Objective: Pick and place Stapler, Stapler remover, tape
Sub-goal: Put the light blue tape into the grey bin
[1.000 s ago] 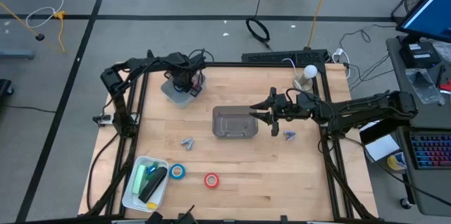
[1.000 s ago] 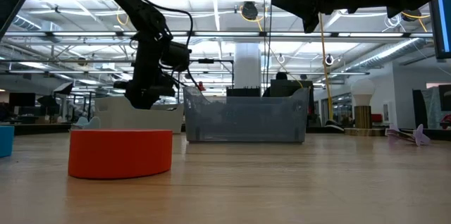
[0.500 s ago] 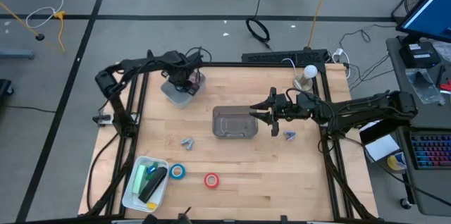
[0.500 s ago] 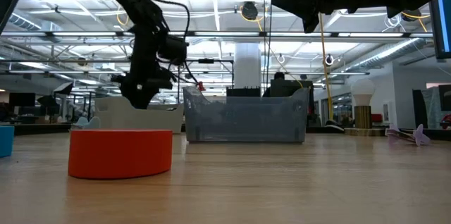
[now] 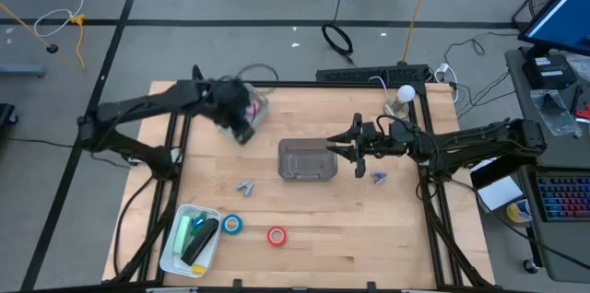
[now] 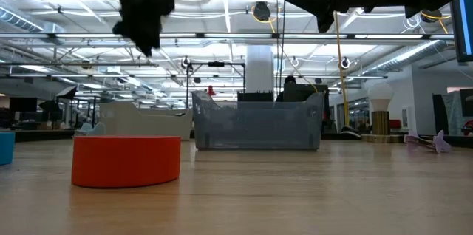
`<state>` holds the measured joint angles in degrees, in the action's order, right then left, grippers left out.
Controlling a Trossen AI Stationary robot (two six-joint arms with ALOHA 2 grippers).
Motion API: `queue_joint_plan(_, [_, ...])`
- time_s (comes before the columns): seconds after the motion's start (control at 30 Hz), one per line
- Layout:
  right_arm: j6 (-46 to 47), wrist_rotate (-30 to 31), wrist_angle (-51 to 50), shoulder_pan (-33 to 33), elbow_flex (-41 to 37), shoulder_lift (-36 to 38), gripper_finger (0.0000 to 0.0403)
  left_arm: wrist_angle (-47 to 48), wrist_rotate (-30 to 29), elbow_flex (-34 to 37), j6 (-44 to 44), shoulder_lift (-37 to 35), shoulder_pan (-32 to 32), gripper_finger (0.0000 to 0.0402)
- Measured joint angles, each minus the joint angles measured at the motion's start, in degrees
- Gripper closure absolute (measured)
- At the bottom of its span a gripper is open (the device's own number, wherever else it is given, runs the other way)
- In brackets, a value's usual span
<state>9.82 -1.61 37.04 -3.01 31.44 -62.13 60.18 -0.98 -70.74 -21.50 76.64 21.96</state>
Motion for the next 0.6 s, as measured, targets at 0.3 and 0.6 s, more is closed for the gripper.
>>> queue_joint_plan(0.3, [0.00,0.00,-0.03,0.00,0.00,0.00,0.0293,-1.79,2.05,-0.01,-9.83,-3.35,-26.18,0.0229])
queue_joint_plan(0.6, [0.00,0.00,-0.22,0.00,0.00,-0.02,0.0293,-2.79,-0.83,0.02,-13.22,3.67,-44.58,0.0229])
